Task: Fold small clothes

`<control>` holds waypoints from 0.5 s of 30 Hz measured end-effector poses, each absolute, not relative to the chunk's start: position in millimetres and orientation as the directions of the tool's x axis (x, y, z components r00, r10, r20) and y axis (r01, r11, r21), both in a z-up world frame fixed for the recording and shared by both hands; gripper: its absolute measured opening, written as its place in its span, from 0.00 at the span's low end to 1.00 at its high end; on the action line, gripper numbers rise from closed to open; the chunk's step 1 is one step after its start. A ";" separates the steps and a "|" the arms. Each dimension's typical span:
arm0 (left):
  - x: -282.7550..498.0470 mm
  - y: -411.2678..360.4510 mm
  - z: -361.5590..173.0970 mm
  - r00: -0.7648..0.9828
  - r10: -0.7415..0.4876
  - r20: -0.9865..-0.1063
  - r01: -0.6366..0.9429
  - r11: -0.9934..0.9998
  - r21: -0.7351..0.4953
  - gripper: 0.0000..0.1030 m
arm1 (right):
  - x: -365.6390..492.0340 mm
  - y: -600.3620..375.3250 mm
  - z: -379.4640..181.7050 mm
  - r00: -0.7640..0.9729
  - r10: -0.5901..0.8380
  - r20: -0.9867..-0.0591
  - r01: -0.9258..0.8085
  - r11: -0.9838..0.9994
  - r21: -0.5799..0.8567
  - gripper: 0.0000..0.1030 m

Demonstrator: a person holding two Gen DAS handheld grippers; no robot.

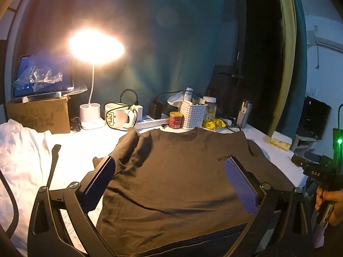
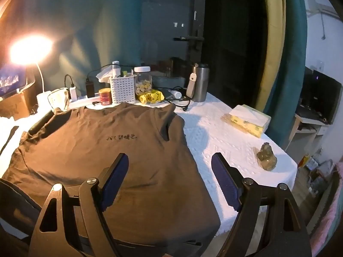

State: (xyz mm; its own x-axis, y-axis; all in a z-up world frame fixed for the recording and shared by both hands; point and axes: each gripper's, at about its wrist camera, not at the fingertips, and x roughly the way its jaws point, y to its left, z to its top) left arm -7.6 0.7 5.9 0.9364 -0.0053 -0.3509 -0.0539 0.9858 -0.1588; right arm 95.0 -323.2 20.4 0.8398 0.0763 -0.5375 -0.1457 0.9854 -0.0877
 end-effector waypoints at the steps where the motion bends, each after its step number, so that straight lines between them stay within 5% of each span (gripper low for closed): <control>1: -7.8 0.5 6.1 0.937 -0.014 -0.349 -0.044 0.987 -0.157 0.98 | 94.1 -322.5 20.6 0.840 0.082 -0.536 -0.150 0.985 -0.084 0.80; 15: -16.5 3.6 8.6 0.955 -0.009 -0.297 -0.050 0.981 -0.189 0.98 | 92.5 -318.7 25.3 0.844 0.098 -0.528 -0.158 0.985 -0.071 0.80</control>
State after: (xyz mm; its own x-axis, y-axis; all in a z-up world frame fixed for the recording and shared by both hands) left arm -16.5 3.6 8.6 0.9550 -0.0088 -0.2965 -0.0498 0.9807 -0.1893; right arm 92.5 -318.7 25.3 0.8437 0.0976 -0.5278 -0.1581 0.9849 -0.0705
